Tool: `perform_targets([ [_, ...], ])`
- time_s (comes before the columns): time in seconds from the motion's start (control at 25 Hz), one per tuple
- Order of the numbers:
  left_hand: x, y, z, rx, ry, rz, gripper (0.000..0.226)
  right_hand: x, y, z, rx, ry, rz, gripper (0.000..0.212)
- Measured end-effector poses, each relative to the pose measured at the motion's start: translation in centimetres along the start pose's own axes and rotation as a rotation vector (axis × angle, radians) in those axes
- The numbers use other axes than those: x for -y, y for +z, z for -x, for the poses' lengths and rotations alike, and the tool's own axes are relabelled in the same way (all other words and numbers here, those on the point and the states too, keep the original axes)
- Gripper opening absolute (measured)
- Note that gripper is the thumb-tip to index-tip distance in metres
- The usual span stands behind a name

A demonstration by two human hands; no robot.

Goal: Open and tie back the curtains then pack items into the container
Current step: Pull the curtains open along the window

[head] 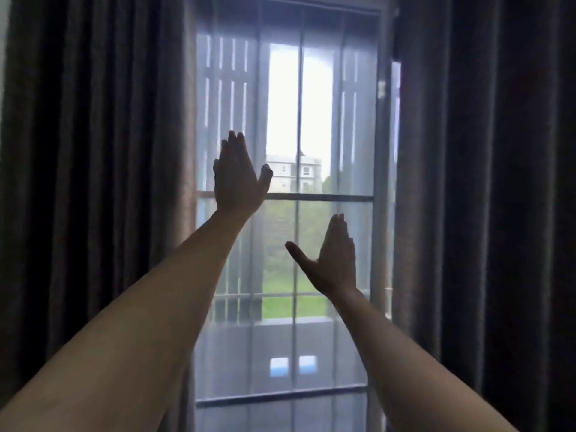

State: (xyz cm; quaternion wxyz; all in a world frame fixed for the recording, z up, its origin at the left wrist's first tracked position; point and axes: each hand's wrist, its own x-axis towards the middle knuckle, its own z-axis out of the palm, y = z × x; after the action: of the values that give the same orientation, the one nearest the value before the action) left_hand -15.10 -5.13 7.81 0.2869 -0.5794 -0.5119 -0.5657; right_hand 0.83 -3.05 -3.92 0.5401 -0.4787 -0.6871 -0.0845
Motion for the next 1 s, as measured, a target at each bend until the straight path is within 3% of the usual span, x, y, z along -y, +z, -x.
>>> perform_targets([
  [0.28,-10.4,9.1,3.8,0.128,0.096,0.225,0.07,-11.7,-7.4,3.0,-0.114,0.263,0.27,0.113],
  [0.64,-19.6,21.4,4.9,0.304,0.227,0.53,0.073,-22.4,-7.8,1.9,-0.19,0.474,0.47,0.113],
  [1.0,-24.3,32.2,4.0,0.473,0.231,0.626,0.108,-28.4,-5.3,-2.5,-0.214,0.534,0.501,0.124],
])
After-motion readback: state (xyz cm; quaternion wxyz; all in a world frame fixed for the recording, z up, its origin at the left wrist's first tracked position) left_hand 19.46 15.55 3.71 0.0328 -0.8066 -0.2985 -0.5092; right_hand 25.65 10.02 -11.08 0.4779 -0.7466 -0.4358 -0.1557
